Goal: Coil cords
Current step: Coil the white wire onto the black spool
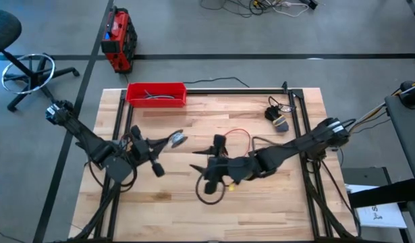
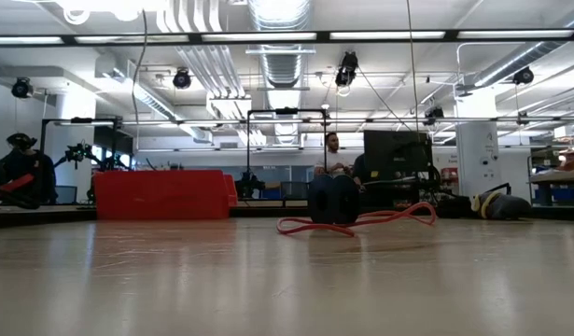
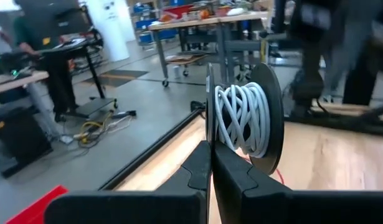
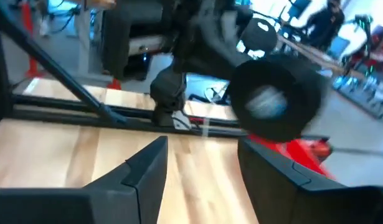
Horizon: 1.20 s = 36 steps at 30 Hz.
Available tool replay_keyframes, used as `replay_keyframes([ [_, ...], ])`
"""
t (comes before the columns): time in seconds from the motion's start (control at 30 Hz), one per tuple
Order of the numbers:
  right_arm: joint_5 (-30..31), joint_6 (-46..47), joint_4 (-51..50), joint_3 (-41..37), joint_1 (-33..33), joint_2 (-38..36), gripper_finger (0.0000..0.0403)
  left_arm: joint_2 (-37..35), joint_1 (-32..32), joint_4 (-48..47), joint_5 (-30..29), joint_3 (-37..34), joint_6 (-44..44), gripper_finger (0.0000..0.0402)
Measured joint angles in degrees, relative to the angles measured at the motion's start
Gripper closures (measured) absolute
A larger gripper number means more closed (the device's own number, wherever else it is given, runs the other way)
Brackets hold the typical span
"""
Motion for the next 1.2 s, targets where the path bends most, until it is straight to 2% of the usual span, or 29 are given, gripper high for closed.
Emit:
replay_keyframes([
  [0.2, 0.84, 7.06, 19.74, -3.11, -2.12, 9.42, 0.0223, 0.01, 2.98, 2.67, 2.9, -0.07, -1.35, 0.0401],
  [0.37, 7.26, 9.38, 31.27, -2.55, -3.81, 17.04, 0.0232, -0.03, 3.21, 6.08, 6.44, -0.06, -1.23, 0.0401],
  [0.47, 10.47, 11.66, 32.97, -2.13, -4.69, 19.49, 0.0239, -0.34, 3.19, 6.88, 8.66, -0.02, -1.12, 0.0401],
  [0.63, 3.69, 16.02, 36.48, -1.86, -6.1, 22.08, 0.025, -0.47, 3.12, 8.18, 9.89, -0.02, 0.34, 0.0401],
  [0.83, 2.22, 16.98, 38.85, -1.85, -6.77, 23.07, 0.0271, -0.62, 3.12, 8.78, 10.5, -0.02, 0.4, 0.0401],
  [0.97, 2.41, 16.94, 38.43, -1.82, -6.9, 23.22, 0.0309, -0.64, 3.12, 8.76, 10.52, -0.02, 0.42, 0.0401],
  [1.1, 2.85, 17.18, 36.02, -1.82, -6.88, 22.85, 0.0382, -0.8, 3.11, 8.7, 10.54, -0.02, 0.43, 0.0401],
  [1.2, 4.17, 19.47, 30.14, -1.84, -6.31, 21.65, 0.0394, -1.73, 2.27, 7.74, 10.66, -0.02, 0.43, 0.0401],
])
